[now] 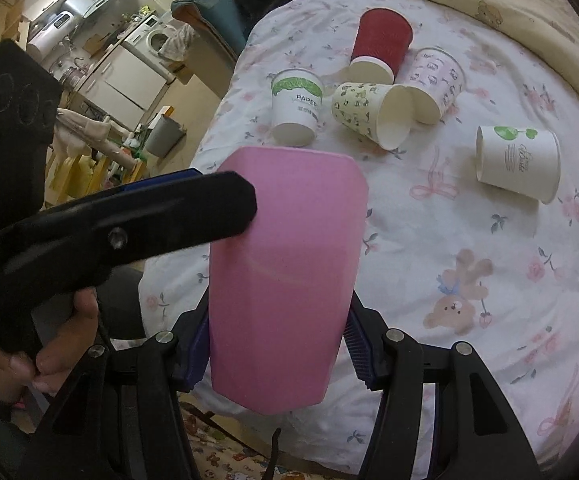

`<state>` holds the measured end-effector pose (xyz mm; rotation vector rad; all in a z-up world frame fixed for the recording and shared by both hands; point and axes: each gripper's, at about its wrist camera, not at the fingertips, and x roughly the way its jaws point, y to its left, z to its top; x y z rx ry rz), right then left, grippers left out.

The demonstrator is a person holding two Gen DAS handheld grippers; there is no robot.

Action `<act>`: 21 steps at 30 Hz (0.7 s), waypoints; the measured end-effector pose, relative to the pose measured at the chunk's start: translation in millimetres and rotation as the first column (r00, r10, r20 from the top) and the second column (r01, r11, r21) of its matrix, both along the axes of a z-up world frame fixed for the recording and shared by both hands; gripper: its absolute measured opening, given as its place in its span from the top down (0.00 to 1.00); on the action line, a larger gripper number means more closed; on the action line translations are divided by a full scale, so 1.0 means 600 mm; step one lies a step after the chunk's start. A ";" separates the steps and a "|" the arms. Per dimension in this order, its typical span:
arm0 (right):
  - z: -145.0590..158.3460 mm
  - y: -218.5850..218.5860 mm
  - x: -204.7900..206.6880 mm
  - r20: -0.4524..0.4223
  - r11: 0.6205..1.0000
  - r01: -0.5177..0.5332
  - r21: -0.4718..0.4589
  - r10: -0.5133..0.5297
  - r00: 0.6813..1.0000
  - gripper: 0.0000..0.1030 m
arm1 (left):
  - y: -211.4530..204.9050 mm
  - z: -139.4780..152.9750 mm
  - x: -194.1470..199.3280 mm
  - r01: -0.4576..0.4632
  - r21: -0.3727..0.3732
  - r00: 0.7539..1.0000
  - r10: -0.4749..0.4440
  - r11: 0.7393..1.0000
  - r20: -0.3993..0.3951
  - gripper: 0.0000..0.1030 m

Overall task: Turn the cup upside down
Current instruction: 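Rotate the held pink cup with the right tool, turning its opening downward, then lower the pink cup opening-down onto the bed with the right tool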

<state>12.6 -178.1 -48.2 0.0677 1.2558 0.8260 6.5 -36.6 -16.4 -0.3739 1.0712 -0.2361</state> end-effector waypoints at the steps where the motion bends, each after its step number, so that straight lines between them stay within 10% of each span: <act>1: 0.001 0.000 -0.001 0.007 1.000 0.000 -0.002 0.000 1.000 0.42 | 0.002 0.000 0.000 -0.007 0.004 1.000 0.007 1.000 0.000 0.06; 21: 0.011 -0.017 -0.001 0.044 0.999 0.033 -0.035 -0.032 0.999 0.43 | 0.035 -0.001 0.005 -0.103 0.094 0.995 0.103 0.990 0.004 0.07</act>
